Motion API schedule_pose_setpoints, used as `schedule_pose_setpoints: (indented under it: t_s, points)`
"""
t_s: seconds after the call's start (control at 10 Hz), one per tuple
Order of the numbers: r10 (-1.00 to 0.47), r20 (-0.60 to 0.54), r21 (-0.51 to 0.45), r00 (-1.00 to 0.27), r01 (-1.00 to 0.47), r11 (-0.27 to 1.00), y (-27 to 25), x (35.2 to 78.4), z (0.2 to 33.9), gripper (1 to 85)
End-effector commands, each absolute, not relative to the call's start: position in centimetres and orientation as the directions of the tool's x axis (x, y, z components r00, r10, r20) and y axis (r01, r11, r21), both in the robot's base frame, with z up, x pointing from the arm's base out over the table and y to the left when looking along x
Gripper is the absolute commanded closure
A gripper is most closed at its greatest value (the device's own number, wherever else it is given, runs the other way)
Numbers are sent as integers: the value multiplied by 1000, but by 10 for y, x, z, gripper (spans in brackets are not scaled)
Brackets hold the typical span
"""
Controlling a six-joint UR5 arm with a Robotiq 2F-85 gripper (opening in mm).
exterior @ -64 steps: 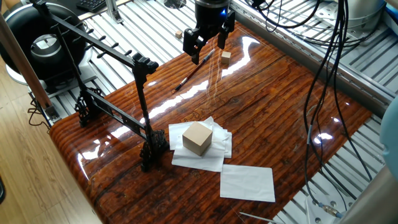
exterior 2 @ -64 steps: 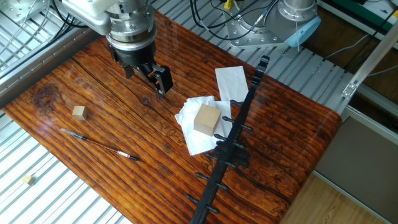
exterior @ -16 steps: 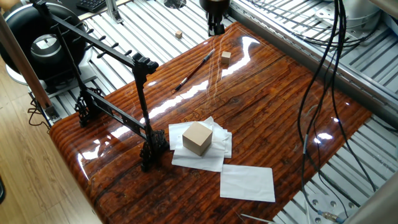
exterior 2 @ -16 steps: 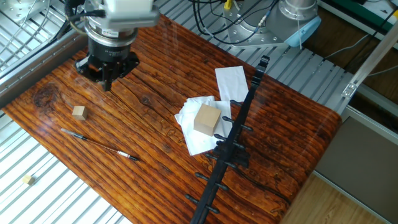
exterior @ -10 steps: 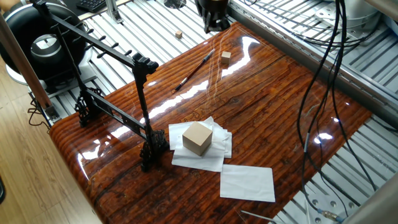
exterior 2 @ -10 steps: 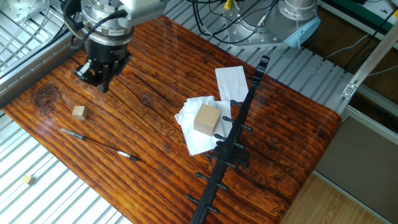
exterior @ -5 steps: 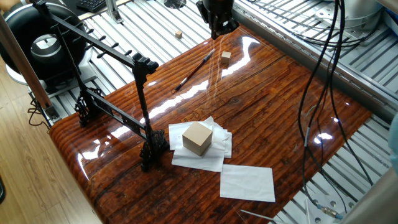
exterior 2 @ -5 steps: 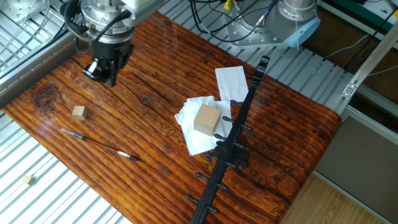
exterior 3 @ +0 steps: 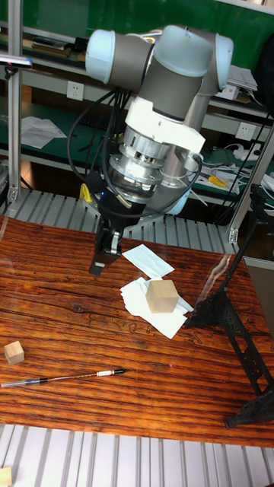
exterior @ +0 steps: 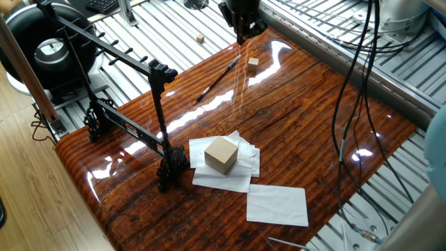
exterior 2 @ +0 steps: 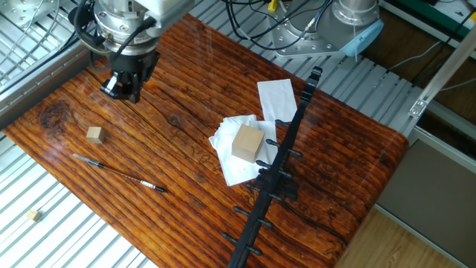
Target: Place the brush on the pen rack
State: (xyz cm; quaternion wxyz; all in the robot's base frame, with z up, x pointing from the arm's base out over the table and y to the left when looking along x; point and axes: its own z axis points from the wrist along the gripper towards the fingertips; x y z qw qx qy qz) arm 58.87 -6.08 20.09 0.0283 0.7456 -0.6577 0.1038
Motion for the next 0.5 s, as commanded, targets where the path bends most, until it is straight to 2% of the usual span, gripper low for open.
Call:
schedule_pose_setpoints:
  t_s: [0.0,0.4]
  points:
    - [-974,191,-89,122,-986,-141,-56,594,202,843]
    - [-974,188,-86,128,-986,-146,-50,600,200,843]
